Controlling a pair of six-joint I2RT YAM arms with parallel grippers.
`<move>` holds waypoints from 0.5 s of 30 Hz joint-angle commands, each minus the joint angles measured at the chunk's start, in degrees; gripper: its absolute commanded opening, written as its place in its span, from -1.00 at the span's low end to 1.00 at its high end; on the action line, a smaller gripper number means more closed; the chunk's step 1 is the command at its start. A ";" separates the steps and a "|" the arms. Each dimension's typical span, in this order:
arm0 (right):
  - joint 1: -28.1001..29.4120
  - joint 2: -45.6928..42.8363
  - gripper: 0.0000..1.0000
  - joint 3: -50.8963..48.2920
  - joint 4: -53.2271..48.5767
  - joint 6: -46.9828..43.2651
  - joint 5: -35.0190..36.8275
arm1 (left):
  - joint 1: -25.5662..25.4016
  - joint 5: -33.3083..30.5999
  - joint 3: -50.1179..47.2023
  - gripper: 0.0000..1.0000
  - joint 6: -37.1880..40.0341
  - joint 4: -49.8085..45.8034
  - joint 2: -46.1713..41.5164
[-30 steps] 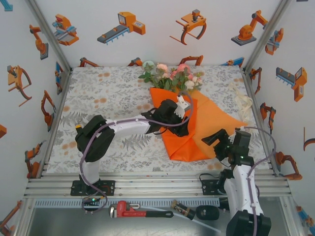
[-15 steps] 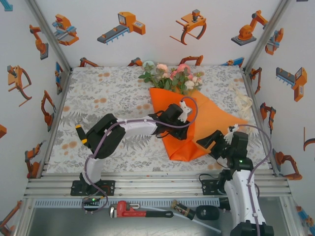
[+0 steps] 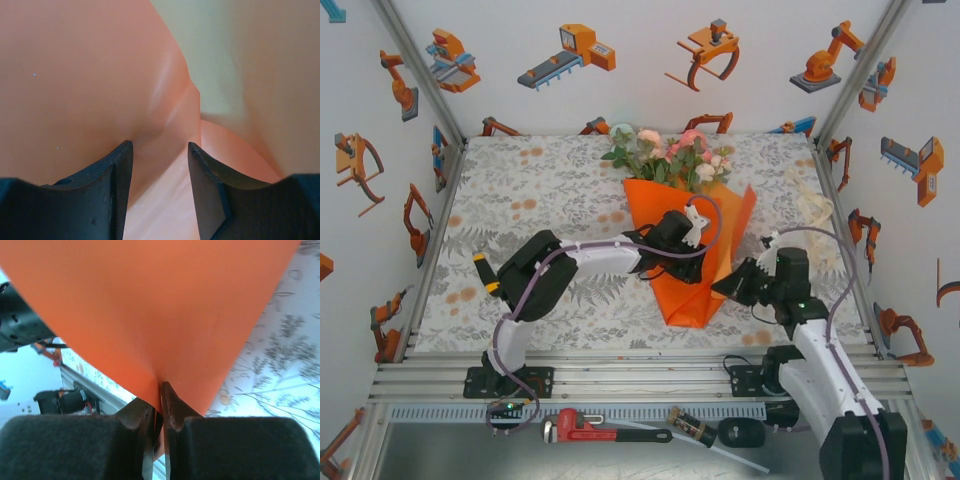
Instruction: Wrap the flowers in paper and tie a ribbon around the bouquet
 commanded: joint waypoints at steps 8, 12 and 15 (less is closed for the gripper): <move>4.71 6.40 -0.86 1.25 10.72 1.70 3.06 | 2.55 0.99 -3.43 0.11 -5.72 6.41 -3.36; 4.77 6.23 -0.89 1.71 9.56 1.00 4.42 | 4.47 0.79 -5.95 0.20 -9.25 8.66 -8.30; 4.73 6.00 -0.91 2.03 9.08 0.69 4.67 | 5.97 -0.02 -8.27 0.20 -11.26 8.99 -12.10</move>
